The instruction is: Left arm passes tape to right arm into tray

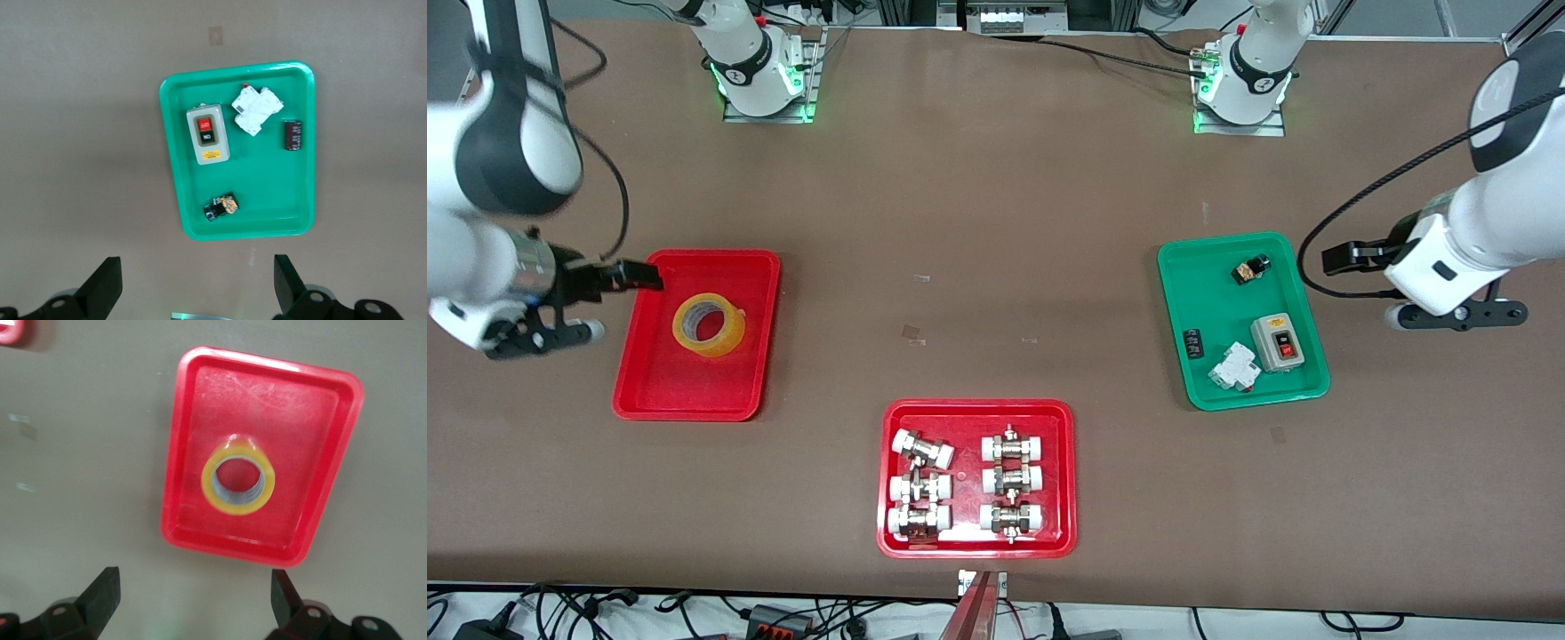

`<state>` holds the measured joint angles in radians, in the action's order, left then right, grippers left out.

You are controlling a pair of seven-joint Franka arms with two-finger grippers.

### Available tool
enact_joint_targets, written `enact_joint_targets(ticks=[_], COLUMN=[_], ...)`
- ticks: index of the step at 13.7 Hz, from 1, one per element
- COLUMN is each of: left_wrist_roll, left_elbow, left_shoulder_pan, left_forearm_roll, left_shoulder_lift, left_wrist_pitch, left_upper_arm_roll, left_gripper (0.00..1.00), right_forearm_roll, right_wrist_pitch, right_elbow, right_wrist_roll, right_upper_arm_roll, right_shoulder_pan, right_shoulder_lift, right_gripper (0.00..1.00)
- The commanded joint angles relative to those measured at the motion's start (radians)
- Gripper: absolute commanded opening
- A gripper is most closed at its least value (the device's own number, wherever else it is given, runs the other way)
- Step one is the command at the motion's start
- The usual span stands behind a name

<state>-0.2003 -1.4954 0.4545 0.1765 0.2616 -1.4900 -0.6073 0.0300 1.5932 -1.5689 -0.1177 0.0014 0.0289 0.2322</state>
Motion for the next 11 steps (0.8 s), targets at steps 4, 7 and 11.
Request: enact_joint_targets(ticks=[4,7,11], left_wrist_roll=[0.053,0.128,0.127], left_elbow=[-0.243,-0.304,-0.146], left_shoulder_pan=[-0.284,-0.28,-0.284], left_forearm_roll=[-0.069,-0.106,-0.115], left_shoulder_lift=[-0.212,-0.248,-0.151], left_wrist_pitch=[-0.19,-0.221,-0.117], left_upper_arm_roll=[0.349,0.391,0.389], left_gripper=[1.0,1.0,1.0], right_forearm_roll=[-0.021,-0.036,-0.056], right_wrist_pitch=[-0.047,-0.056,-0.03], right_elbow=[-0.072,-0.045,0.028], right_wrist_roll=[0.104,0.122,0.308], right_upper_arm_roll=[0.002,0.003,0.003], right_shoulder_pan=[0.023,0.026,0.043], right_shoulder_lift=[-0.215,-0.229,-0.214], right_gripper=[1.0,1.0,1.0])
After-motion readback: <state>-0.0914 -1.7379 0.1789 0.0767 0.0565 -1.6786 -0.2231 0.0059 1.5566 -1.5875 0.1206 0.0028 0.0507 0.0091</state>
